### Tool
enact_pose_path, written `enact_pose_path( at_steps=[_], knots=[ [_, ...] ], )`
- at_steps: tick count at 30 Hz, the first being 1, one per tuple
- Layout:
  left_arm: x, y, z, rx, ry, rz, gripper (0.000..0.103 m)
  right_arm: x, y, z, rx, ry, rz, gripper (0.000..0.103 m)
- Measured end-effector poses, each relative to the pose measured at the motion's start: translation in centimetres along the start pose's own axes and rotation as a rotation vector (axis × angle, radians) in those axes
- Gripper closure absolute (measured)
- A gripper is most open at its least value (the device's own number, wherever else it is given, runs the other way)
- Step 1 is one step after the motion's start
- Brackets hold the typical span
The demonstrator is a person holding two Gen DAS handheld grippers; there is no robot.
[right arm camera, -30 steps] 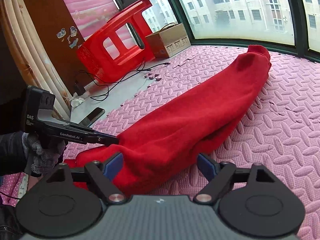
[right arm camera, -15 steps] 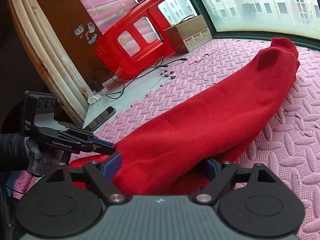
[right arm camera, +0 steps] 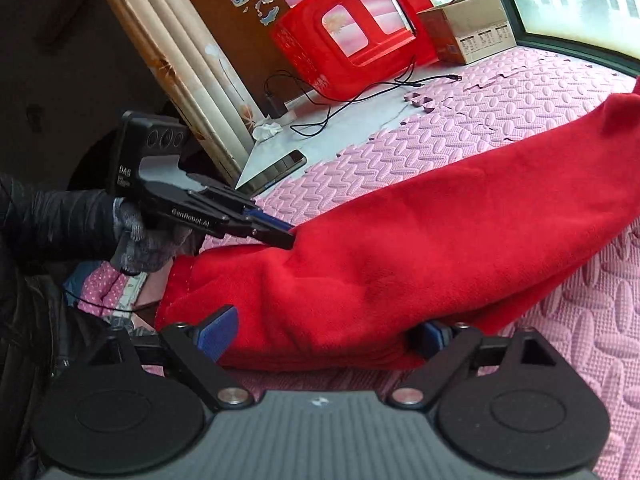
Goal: Fold clothes
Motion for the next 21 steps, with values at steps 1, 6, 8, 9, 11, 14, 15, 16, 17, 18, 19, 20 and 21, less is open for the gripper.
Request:
enact_pose_path(
  at_steps=[1, 6, 8, 9, 11, 14, 15, 16, 17, 18, 19, 20, 21],
  knots=[
    [0.0, 0.0, 0.0, -0.002, 0.001, 0.000, 0.080, -0.3, 0.0, -0.3, -0.005, 0.004, 0.012, 0.012],
    [0.0, 0.0, -0.1, -0.012, 0.009, 0.000, 0.079, 0.3, -0.9, 0.4, 0.010, -0.007, 0.074, 0.011],
    [-0.1, 0.0, -0.1, -0.017, 0.011, -0.003, 0.075, 1.0, -1.3, 0.8, 0.004, -0.020, 0.097, 0.013],
    [-0.1, 0.0, -0.1, -0.019, 0.012, -0.005, 0.074, 1.1, -1.4, 1.1, 0.005, -0.023, 0.106, 0.013],
    [-0.1, 0.0, -0.2, -0.023, 0.012, -0.011, 0.074, 1.5, -1.6, 2.0, 0.017, -0.046, 0.131, 0.013],
    [-0.1, 0.0, -0.2, -0.029, 0.012, -0.019, 0.074, 1.8, -2.1, 2.8, 0.004, -0.087, 0.145, 0.013],
    [-0.1, 0.0, -0.3, -0.031, 0.012, -0.022, 0.074, 2.0, -2.2, 3.0, -0.006, -0.096, 0.142, 0.013],
    [-0.1, -0.1, -0.3, -0.033, 0.012, -0.024, 0.074, 2.1, -2.3, 3.1, -0.019, -0.102, 0.136, 0.013],
    [-0.1, 0.0, -0.2, -0.034, 0.011, -0.024, 0.074, 2.3, -2.5, 3.5, -0.029, -0.111, 0.132, 0.013],
    [0.0, 0.0, -0.2, -0.036, 0.010, -0.025, 0.074, 2.5, -2.7, 4.0, -0.033, -0.129, 0.131, 0.013],
    [0.1, 0.0, -0.3, -0.044, 0.009, -0.026, 0.074, 2.6, -2.8, 4.4, -0.033, -0.152, 0.128, 0.013],
    [0.2, 0.1, -0.3, -0.051, 0.010, -0.028, 0.074, 2.7, -2.8, 4.8, -0.032, -0.185, 0.116, 0.013],
    [0.4, 0.2, -0.4, -0.060, 0.013, -0.033, 0.074, 2.9, -2.9, 5.2, -0.032, -0.230, 0.094, 0.013]
  ],
)
Point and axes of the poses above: each gripper's, at about its wrist camera, not at the fingertips, and x roughly against the way its jaws point, z to its left, y to its top, the point moved 3 cm from there along -x, roughly the way its jaws point, and after that the axes turned 7 degrees about y, right-handed, at the moved point
